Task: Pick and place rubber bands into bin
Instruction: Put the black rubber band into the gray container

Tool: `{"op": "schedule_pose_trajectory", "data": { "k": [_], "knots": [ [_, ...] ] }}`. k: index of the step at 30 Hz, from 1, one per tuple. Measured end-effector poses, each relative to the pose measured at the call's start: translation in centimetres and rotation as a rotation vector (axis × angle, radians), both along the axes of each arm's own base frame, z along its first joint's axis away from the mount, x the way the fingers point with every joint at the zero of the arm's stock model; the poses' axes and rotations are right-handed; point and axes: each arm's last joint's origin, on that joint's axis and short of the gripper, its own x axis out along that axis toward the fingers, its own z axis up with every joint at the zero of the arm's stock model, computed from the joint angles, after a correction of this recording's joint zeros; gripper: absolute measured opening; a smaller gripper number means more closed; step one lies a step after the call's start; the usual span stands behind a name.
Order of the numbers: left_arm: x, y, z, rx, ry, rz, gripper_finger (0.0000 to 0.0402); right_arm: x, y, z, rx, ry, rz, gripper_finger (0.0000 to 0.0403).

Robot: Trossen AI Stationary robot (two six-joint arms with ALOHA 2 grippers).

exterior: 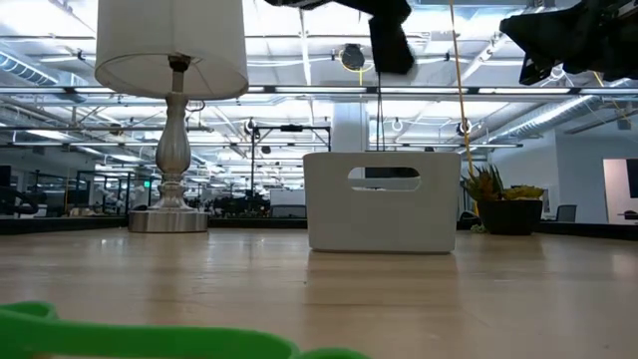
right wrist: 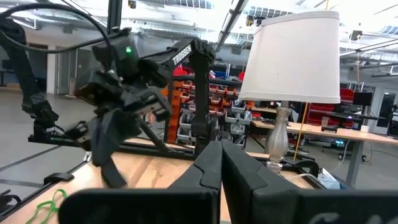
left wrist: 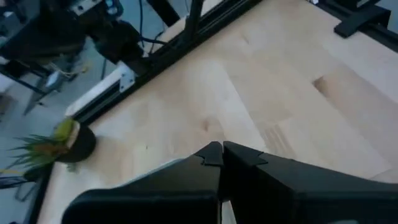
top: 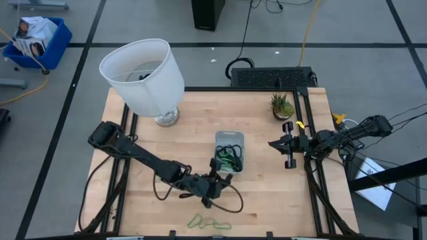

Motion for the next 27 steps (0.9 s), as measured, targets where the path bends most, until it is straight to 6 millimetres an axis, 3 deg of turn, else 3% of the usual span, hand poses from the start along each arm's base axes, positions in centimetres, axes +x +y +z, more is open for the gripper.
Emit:
{"op": "schedule_pose_trajectory", "data": {
  "k": [13,20,27],
  "knots": [
    [2.4,8.5,-0.6,-0.097,0.091,0.094,0.0003,0.0,0.0,0.0,-0.002,0.005,0.000,0.0000],
    [2.3,10.7,-3.0,-0.182,0.154,0.133,0.0013,0.1,0.0,-0.1,-0.004,0.014,0.000,0.0000],
    [2.5,11.3,-3.0,-0.257,0.145,0.132,0.0091,0.1,0.0,-0.2,0.001,0.023,0.002,0.0000]
  ]
}}
